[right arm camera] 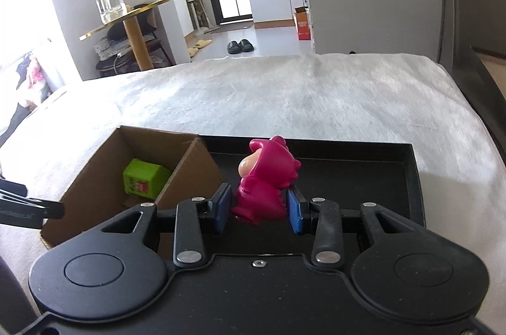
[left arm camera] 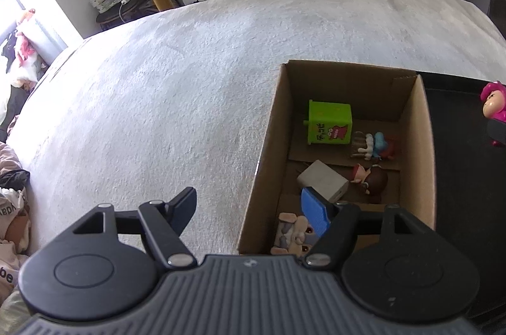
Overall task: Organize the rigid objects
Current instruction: 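Lift the pink figure with the right gripper and carry it over the box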
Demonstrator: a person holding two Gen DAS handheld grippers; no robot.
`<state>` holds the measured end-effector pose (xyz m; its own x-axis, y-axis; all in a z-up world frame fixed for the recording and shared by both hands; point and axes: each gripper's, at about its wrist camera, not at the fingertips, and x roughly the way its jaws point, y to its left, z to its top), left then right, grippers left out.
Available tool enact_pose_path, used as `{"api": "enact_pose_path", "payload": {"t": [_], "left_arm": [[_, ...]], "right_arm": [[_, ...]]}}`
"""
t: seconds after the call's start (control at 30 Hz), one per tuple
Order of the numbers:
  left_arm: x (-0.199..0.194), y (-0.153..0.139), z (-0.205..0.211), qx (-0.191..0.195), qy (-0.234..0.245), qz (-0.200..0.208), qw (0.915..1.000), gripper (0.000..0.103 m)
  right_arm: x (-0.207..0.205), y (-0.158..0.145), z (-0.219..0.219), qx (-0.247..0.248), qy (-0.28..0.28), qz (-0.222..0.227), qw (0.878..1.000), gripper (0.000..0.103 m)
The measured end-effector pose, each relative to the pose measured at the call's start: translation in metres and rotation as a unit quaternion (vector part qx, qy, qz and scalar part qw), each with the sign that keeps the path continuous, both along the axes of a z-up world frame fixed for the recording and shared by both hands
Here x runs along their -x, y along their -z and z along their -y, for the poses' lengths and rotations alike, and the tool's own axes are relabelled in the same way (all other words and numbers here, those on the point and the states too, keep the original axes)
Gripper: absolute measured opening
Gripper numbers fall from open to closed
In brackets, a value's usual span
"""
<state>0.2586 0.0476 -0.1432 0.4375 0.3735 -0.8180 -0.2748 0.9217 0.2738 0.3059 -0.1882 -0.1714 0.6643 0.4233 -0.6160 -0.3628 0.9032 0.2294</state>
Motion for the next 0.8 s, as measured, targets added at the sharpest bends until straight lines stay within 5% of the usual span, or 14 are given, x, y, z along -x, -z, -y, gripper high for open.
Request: {"api": "enact_pose_path", "payload": {"t": [0.47,0.63,0.8], "left_arm": [[0.004,0.012,-0.02,0.039,-0.001,0.008,0.9992,0.067],[0.005,0.018,-0.024,0.056,0.004,0.003,0.9984,0.06],[0.004,0.025,-0.032,0.08,0.003,-0.007,0.9968,0.042]], "right_arm": [[0.014,-0.024,-0.054,0.017,-0.034,0.009,0.999,0.037],[0.024,-0.028,-0.076,0.022,-0.041,0.007,0.999,0.037],[0.029,-0.025,-0.1,0.041,-0.054,0.006,0.998,0.037]]}}
